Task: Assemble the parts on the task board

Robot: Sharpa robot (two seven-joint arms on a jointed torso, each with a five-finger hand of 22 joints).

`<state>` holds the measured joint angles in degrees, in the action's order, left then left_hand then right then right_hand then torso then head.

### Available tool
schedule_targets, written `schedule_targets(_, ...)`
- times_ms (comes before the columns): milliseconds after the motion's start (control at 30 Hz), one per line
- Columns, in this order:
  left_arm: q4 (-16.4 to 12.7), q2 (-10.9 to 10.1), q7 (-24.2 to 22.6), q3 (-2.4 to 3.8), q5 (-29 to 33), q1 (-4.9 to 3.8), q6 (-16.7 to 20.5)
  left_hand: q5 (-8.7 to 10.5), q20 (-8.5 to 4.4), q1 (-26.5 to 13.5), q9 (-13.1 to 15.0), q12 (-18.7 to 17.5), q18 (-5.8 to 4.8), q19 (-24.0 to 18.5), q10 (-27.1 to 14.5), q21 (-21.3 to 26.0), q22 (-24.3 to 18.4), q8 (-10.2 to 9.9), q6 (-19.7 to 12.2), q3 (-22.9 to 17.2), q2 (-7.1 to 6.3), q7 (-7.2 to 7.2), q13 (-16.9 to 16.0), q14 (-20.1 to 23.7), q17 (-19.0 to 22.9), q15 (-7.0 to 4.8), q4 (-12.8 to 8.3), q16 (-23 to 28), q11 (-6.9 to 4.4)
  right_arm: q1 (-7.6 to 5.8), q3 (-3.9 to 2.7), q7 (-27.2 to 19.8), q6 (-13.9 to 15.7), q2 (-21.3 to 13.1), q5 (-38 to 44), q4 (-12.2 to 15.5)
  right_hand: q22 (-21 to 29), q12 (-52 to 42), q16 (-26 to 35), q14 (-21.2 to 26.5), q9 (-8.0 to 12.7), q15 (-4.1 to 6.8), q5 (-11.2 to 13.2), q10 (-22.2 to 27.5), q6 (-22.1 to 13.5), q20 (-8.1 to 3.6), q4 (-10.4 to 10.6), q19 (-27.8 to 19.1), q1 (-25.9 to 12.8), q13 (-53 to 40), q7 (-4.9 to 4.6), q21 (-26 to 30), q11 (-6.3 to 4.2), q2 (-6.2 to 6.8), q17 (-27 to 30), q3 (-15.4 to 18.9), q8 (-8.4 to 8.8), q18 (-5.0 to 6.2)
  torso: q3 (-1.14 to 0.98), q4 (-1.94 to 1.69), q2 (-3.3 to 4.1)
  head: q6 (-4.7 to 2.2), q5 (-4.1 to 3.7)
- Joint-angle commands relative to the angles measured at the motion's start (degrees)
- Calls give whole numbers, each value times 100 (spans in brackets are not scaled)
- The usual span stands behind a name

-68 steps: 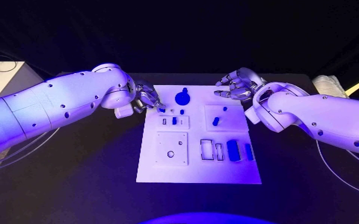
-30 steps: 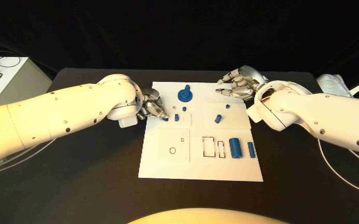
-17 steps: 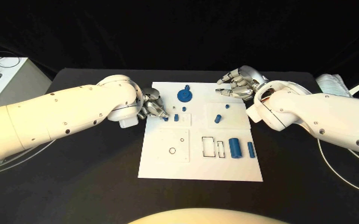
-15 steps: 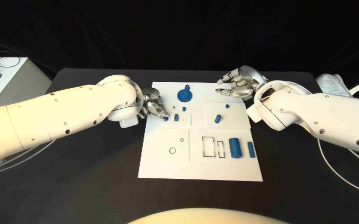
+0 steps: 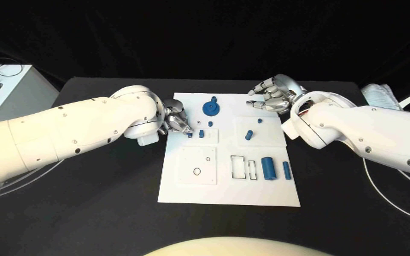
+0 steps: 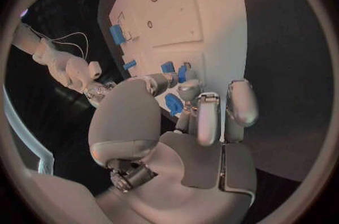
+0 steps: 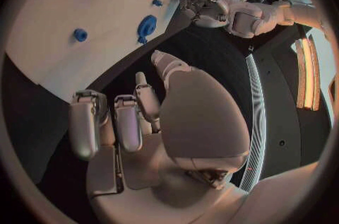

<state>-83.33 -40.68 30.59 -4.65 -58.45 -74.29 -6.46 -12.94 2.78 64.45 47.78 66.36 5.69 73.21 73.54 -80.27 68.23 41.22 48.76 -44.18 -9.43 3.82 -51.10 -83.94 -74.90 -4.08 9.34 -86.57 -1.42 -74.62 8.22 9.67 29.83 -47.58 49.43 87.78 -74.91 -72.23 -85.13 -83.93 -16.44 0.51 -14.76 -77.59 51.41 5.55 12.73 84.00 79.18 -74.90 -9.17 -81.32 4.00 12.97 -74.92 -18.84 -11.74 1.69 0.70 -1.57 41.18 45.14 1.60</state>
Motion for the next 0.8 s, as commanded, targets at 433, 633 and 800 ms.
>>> schedule_targets(433, 15, 46, 28, -5, -104, 35, -57, -31, -11, 2, 152, 20, -83, 60, 53, -39, 39, 25, 161, -701, 76, -106, -2, -431, -847, -41, -651, -21, -1, 5, 0, -67, -73, -1, 65, -2, -926, 22, 35, -373, 5, -25, -13, 33, -36, 18, 18, 149, -34, -5, 11, 20, 5, -11, -623, -12, -23, 55, 5, -2, 1, 43, 6)
schedule_targets(633, 2, 34, 28, -5, -105, 40, -77, -31, -12, -4, 156, 27, -86, 69, 60, -45, 51, 27, 163, -714, 73, -108, -11, -434, -856, -42, -663, -26, -2, 6, 0, -69, -75, 1, 65, -2, -926, 22, 35, -373, 5, -25, -13, 33, -36, 18, 18, 149, -34, -5, 11, 20, 5, -11, -623, -12, -23, 55, 4, -1, -3, 49, 30)
schedule_targets(800, -5, 30, 20, -6, -103, 44, -116, -31, -12, -4, 156, 27, -86, 69, 60, -45, 51, 27, 163, -714, 73, -108, -11, -434, -856, -42, -663, -26, -2, 7, 0, -71, -76, 2, 65, -5, -926, 22, 35, -373, 5, -25, -13, 33, -36, 18, 18, 149, -34, -5, 11, 20, 5, -11, -623, -12, -23, 55, 7, 0, -5, 49, 28)
